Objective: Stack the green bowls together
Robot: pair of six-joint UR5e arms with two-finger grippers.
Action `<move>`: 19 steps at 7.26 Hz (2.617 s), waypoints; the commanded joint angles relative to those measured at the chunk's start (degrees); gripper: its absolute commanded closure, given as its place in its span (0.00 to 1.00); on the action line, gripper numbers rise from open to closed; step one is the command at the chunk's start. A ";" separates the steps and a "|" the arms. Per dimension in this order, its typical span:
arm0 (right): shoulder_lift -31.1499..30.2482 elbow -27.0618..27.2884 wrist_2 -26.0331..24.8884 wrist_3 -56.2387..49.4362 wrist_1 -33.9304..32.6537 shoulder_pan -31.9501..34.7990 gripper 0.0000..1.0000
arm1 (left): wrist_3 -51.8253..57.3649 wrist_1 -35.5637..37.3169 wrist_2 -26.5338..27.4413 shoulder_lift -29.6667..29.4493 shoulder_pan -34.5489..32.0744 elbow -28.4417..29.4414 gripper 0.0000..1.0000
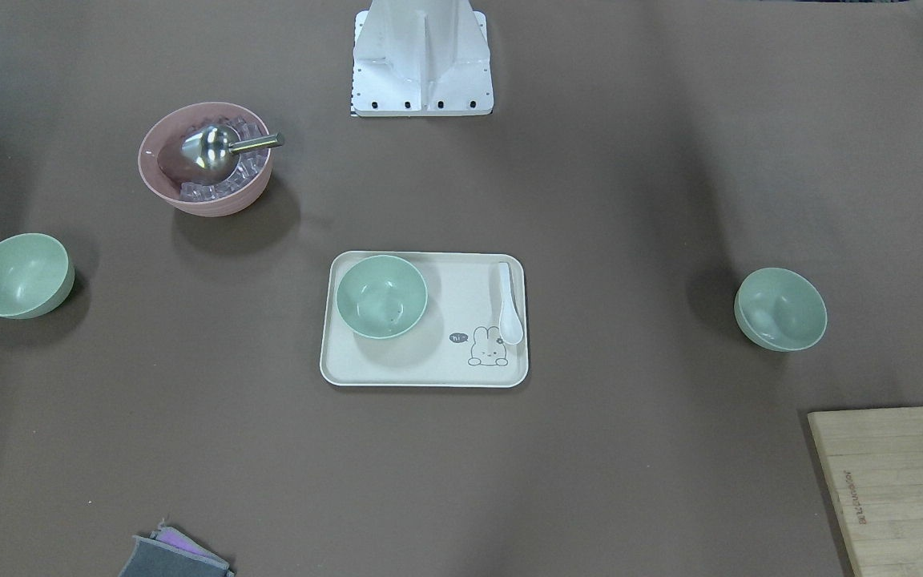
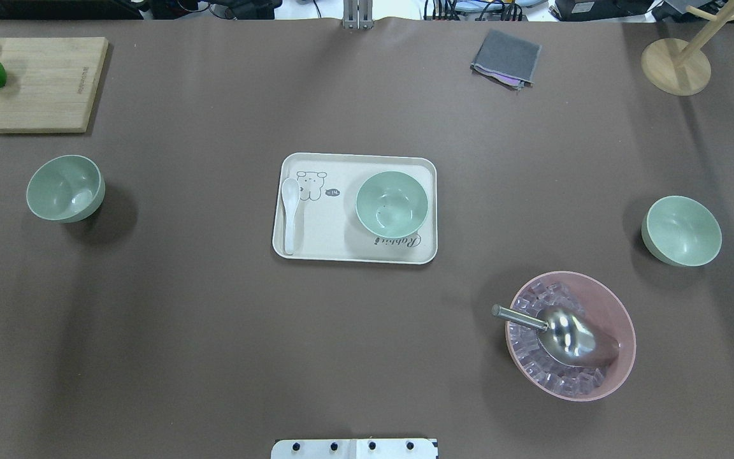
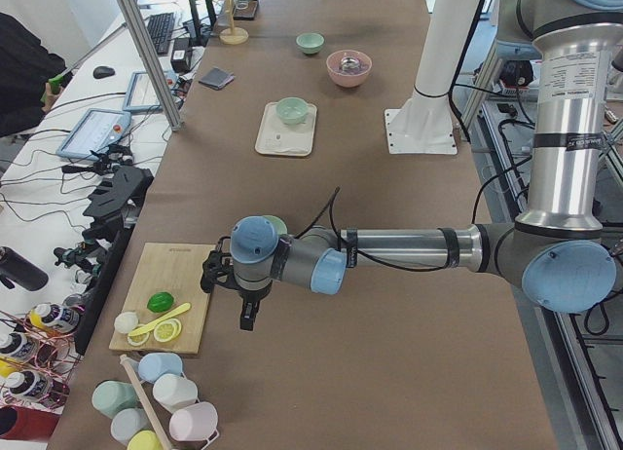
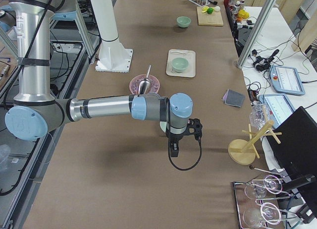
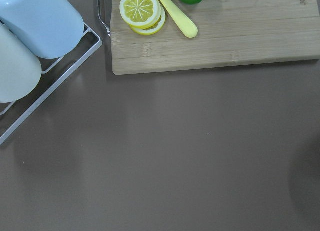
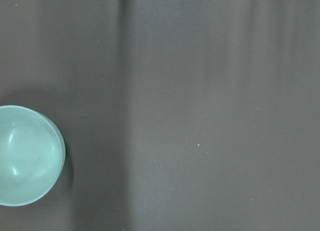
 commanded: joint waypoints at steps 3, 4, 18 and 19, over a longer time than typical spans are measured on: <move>0.34 -0.13 0.50 0.42 1.05 0.00 0.00 | -0.09 0.18 -0.06 -0.47 0.00 -0.18 0.02; 0.34 -0.04 0.50 0.42 1.05 0.00 0.00 | -0.09 0.18 -0.32 -0.38 0.00 -1.31 0.02; 0.25 -0.13 0.59 0.33 1.05 0.00 0.00 | -9.18 -1.66 -0.59 -4.23 7.86 -2.12 0.02; 0.25 -0.13 0.59 0.33 1.05 0.00 0.00 | -13.49 -4.19 -0.15 -5.64 12.69 -1.33 0.02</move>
